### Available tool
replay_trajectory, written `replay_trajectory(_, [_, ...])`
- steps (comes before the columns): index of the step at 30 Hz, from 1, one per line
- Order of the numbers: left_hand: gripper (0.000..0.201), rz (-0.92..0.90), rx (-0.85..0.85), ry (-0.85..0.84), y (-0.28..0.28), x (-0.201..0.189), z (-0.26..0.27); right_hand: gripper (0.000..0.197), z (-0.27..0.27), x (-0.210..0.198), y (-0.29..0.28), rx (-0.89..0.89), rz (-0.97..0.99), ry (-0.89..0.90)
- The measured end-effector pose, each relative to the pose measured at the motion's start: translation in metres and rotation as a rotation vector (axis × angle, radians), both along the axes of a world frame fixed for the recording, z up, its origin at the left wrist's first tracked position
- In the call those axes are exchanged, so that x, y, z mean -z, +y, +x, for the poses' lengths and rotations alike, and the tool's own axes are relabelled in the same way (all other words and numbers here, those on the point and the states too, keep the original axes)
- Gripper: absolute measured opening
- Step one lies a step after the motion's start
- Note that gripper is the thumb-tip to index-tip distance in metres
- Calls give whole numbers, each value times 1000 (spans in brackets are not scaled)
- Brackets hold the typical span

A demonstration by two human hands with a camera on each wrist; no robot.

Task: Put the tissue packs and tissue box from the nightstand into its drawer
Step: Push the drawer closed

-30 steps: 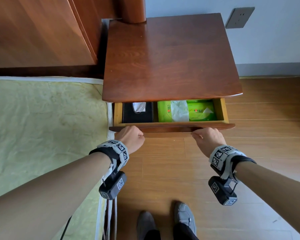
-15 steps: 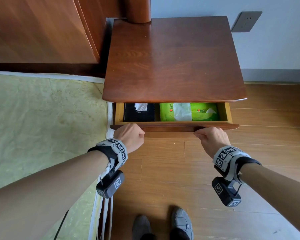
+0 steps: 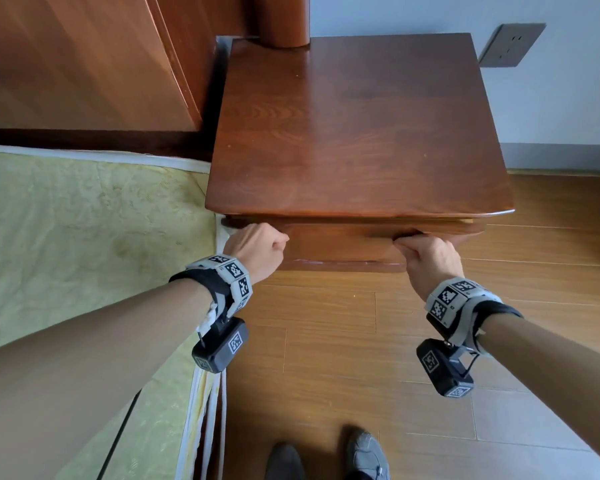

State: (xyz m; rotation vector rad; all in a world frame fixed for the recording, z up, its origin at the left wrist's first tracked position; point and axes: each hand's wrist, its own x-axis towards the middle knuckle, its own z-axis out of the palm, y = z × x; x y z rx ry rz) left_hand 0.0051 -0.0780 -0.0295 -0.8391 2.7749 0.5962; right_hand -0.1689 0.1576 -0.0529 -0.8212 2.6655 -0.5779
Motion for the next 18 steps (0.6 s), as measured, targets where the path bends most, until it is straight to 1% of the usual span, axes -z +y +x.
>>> replay_trajectory(1, [33, -3, -18, -3, -2, -1, -1, 22, 0, 0, -5, 12, 8, 1])
replay_trajectory(3, [44, 11, -35, -3, -4, -3, -1, 31, 3, 1, -14, 5, 36, -22])
replay_trajectory(5, [53, -27, 58, -43, -5, -1, 2, 42, 7, -1, -21, 19, 59, -93])
replay_trajectory(7, [62, -72, 159, -106, -6, 5, 6, 49, 8, -1, -24, 29, 77, -146])
replay_trajectory(9, [68, -72, 182, -166, -6, 6, 9, 54, 9, -1, -23, 34, 98, -180])
replay_trajectory(14, [72, -56, 197, -209, -2, 4, 10, 66, 10, -4, -22, -23, 145, -202])
replay_trajectory(18, [69, 5, 169, -238, 3, -2, 10, 62, 14, -18, -19, -63, 191, -207])
